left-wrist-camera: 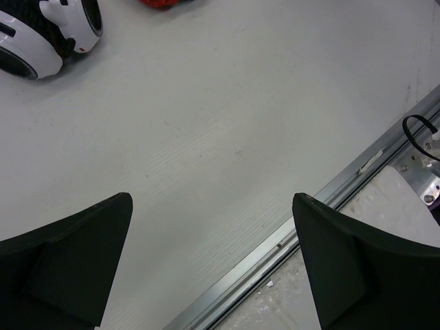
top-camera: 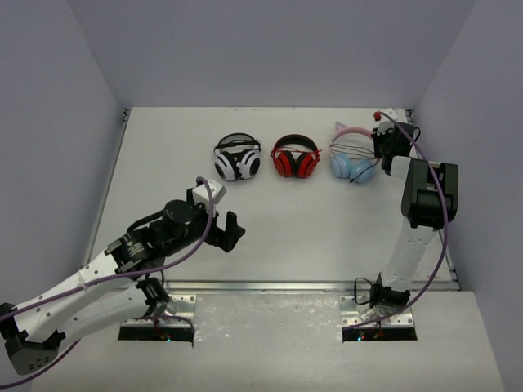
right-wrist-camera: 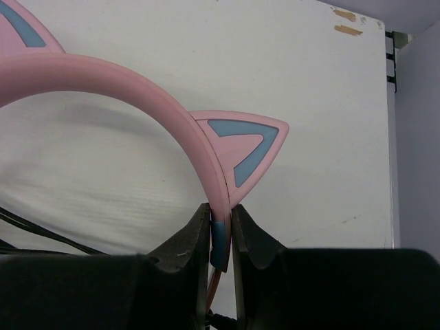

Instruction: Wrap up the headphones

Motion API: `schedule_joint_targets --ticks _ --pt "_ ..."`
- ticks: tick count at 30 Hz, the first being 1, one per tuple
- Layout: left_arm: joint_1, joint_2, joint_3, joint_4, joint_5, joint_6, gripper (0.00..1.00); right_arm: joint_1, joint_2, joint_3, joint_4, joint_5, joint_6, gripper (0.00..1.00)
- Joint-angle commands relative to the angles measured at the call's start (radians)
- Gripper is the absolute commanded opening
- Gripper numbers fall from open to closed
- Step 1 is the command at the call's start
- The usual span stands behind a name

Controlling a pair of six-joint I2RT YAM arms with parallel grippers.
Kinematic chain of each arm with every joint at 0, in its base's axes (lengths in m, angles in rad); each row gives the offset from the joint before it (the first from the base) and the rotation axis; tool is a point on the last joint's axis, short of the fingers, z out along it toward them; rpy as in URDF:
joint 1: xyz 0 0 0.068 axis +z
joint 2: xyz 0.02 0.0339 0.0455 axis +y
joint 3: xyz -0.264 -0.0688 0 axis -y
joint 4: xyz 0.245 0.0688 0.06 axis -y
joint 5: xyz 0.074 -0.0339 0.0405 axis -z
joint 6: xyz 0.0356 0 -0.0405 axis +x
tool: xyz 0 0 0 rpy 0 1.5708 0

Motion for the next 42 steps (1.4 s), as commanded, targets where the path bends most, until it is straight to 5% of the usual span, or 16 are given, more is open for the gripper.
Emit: schedule_joint_targets --ticks 1,22,34,42 --pt "0.004 -0.002 -0.007 0.059 0.013 0.013 1.0 -0.004 0.024 0.107 0.019 -0.031 -0.053 0.17" --pt "0.038 0.007 -0.01 0.062 0.016 0.013 1.0 -0.019 0.213 0.394 -0.276 -0.167 -0.269 0.23" --pt "0.046 0.006 -0.016 0.07 0.045 0.021 1.0 -0.03 0.268 0.517 -0.297 -0.066 -0.079 0.45" --pt "0.046 -0.002 -0.016 0.073 0.051 0.024 1.0 -0.031 0.265 0.555 -0.303 -0.068 0.031 0.49"
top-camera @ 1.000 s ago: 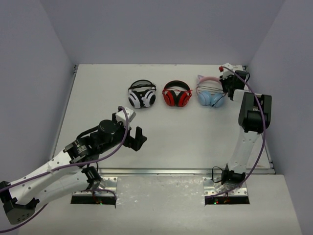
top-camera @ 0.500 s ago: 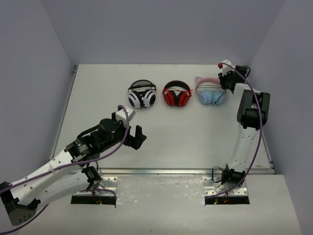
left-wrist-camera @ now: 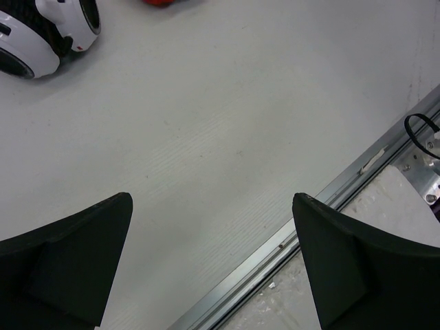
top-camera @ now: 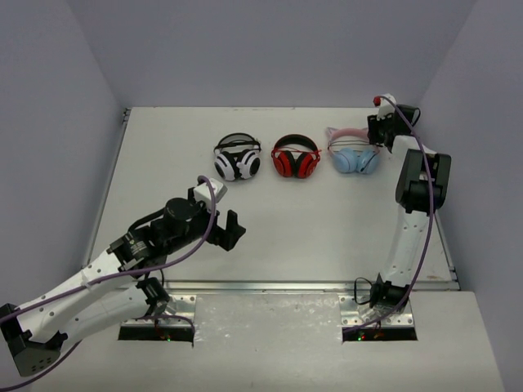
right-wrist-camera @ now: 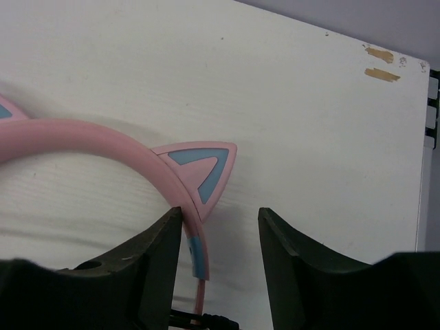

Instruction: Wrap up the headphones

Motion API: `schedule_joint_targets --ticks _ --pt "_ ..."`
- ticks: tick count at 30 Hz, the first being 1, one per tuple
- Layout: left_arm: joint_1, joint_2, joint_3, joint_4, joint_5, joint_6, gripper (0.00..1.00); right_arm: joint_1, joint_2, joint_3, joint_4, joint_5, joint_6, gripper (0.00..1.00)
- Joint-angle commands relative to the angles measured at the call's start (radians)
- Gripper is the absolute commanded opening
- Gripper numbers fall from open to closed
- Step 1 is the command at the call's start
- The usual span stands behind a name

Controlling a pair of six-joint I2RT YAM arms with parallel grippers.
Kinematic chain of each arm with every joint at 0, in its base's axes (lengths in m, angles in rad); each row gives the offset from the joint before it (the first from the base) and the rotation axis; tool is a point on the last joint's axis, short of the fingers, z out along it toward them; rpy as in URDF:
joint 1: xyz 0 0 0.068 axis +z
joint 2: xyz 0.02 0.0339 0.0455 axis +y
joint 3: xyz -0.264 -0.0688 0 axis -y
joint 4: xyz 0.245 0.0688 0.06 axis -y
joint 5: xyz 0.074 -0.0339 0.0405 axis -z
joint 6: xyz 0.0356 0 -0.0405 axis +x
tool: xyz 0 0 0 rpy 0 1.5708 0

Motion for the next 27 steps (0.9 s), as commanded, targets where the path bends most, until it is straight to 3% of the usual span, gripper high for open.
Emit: schedule_joint_targets --ticks 1,3,9,10,11,14,18,25,27 --pt "0.012 -0.016 -0.005 0.054 0.012 0.013 1.0 -0.013 -0.024 0.044 0.036 0.018 0.068 0.5" --pt "0.012 -0.015 -0.004 0.054 0.01 0.012 1.0 -0.011 -0.043 0.039 0.031 0.004 0.086 0.58" --pt "0.015 -0.021 -0.004 0.049 -0.008 0.009 1.0 -0.013 -0.113 -0.057 0.082 -0.074 0.144 0.62" --pt "0.018 -0.021 -0.001 0.048 -0.025 0.007 1.0 -0.011 -0.138 -0.091 0.092 -0.094 0.156 0.94" --pt "0.023 -0.019 -0.001 0.041 -0.039 0.006 1.0 -0.013 -0.148 -0.111 0.118 -0.105 0.185 0.99" --pt "0.055 -0.019 0.016 0.015 -0.143 -0.019 1.0 -0.011 -0.191 -0.178 0.169 -0.114 0.254 0.99" --pt "0.139 -0.036 0.019 0.012 -0.171 -0.027 1.0 -0.011 -0.231 -0.279 0.244 -0.139 0.354 0.99" --pt "0.156 -0.07 0.021 0.003 -0.222 -0.037 1.0 -0.011 -0.354 -0.486 0.431 -0.128 0.509 0.99" --pt "0.167 -0.072 0.022 0.0 -0.231 -0.04 1.0 -0.011 -0.412 -0.575 0.563 -0.131 0.563 0.99"
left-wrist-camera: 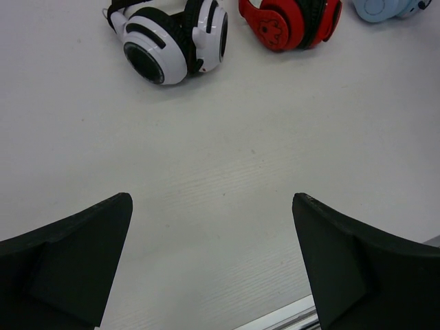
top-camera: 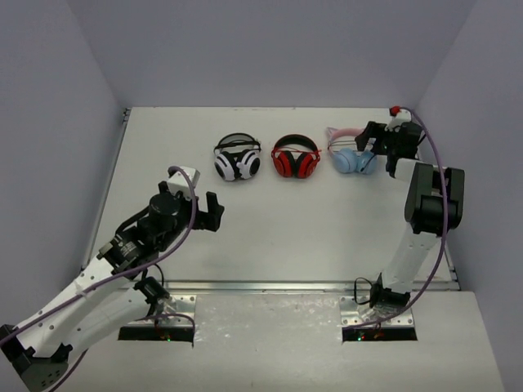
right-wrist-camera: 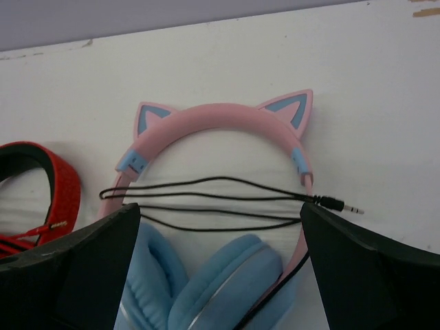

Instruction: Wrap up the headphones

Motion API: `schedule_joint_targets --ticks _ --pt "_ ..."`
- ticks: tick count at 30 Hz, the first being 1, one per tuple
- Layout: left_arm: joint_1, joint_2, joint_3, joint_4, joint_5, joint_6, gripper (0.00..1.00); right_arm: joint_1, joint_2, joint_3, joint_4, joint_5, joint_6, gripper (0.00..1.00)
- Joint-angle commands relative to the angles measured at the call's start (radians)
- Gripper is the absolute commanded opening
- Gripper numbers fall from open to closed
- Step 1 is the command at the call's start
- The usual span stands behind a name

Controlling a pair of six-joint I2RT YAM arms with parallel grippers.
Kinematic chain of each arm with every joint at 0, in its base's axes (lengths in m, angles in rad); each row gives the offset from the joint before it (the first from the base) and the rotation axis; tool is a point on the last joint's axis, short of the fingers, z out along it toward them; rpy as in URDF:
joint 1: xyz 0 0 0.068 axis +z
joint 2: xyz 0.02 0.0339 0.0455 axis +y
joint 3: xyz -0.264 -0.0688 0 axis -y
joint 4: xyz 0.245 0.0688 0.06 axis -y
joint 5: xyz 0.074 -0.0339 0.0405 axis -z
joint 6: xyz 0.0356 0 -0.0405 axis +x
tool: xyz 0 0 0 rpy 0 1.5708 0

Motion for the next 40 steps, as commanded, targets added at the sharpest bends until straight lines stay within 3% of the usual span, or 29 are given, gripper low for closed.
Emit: schedule_joint_targets --ticks 1,5,10,14,19,25,28,40 --pt "0.019 -0.016 0.024 0.013 -0.043 -0.018 1.0 -0.005 -0.112 -0.151 0.23 -0.014 0.116 0.99" --pt "0.022 -0.031 0.032 -0.013 -0.115 -0.045 1.0 -0.005 -0.25 -0.311 0.277 0.032 0.162 0.99" --pt "0.126 -0.103 0.04 -0.028 -0.242 -0.072 1.0 -0.003 -0.592 -0.553 0.14 0.211 0.259 0.99" --pt "0.266 -0.15 0.037 -0.024 -0.26 -0.082 1.0 0.006 -0.853 -0.601 -0.234 0.243 0.254 0.99" --pt "0.3 -0.167 0.029 -0.014 -0.293 -0.076 1.0 0.041 -1.2 -0.58 -0.652 0.253 0.124 0.99" --pt "0.355 -0.203 0.017 -0.013 -0.336 -0.079 1.0 0.164 -1.362 -0.414 -1.056 0.339 0.028 0.99" --pt "0.356 -0.223 0.009 -0.011 -0.339 -0.079 1.0 0.276 -1.416 -0.403 -1.089 0.392 0.027 0.99" --pt "0.356 -0.233 0.003 -0.002 -0.317 -0.073 1.0 0.276 -1.51 -0.457 -1.064 0.433 0.033 0.99"
